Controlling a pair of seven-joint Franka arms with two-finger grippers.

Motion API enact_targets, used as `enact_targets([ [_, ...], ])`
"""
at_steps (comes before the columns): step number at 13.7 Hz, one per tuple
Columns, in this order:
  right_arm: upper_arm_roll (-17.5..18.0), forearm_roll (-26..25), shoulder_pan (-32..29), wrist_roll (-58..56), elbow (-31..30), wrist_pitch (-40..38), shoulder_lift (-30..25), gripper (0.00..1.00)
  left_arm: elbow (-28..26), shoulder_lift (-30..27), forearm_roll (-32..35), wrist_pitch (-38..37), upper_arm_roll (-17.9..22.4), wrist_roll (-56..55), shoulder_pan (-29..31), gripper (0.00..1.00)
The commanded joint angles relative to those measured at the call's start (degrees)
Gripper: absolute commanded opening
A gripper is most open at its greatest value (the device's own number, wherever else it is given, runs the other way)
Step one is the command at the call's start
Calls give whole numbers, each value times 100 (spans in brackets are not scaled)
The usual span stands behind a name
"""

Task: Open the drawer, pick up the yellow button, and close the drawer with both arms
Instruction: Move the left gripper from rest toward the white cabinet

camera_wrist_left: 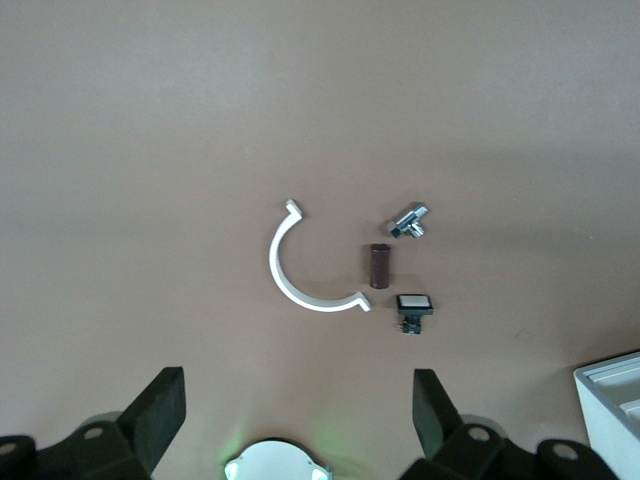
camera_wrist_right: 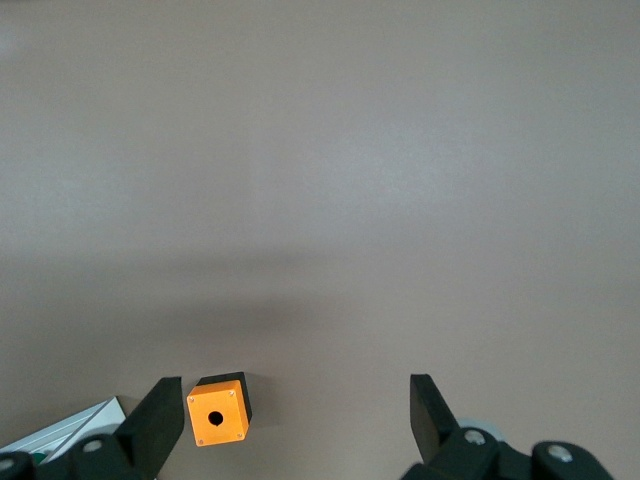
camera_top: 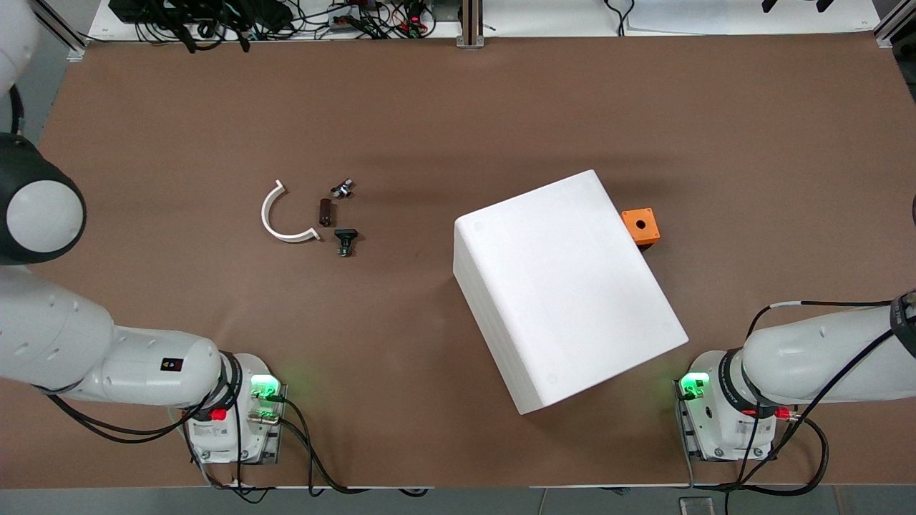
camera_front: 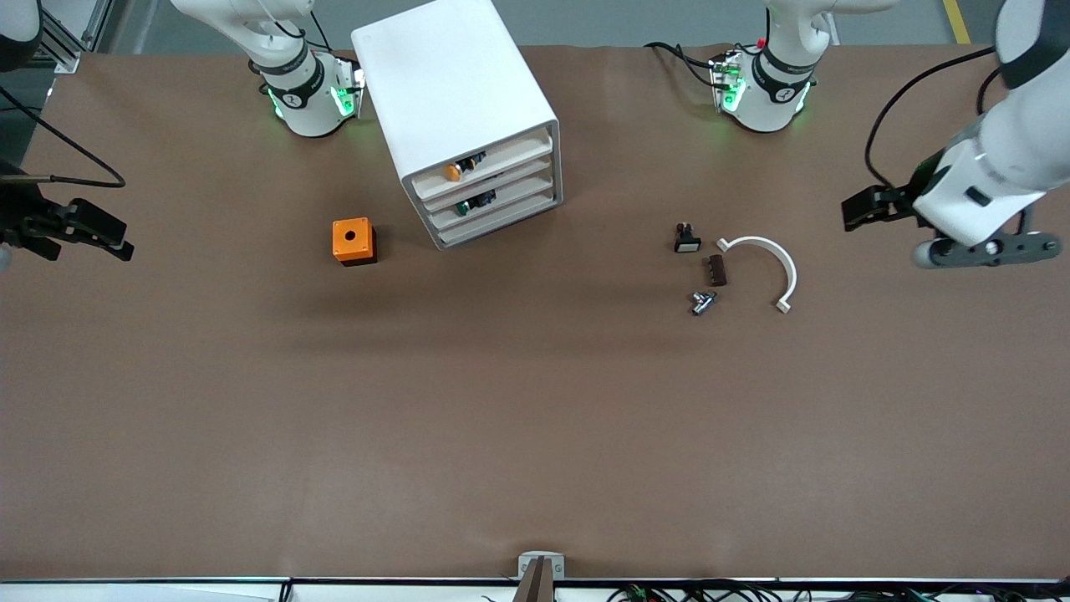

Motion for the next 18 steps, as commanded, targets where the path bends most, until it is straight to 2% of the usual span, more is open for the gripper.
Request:
enact_targets([
  [1, 98, -97, -102, -45, -123, 49, -120, 100, 324, 434, -332, -144, -2, -316, -148, 100],
  [5, 98, -89, -102, -45, -123, 49, -120, 100, 779, 1295, -729, -91, -2, -1027, -517, 100],
  [9, 98, -89, -111, -45, -123, 57, -120, 100, 913, 2008, -1053, 558, -2, -1905, -913, 100],
  [12, 98, -89, -111, -45, -123, 75, -120, 100, 904, 2149, -1203, 612, -2, -2722, -1063, 100],
  [15, 98, -89, -111, -45, -131, 84, -120, 100, 895, 2386, -1739, 621, -2, -3838, -1116, 100],
  [18, 98, -80, -111, -45, -131, 75, -120, 100, 895, 2615, -1871, 621, -2, -4629, -1239, 100],
])
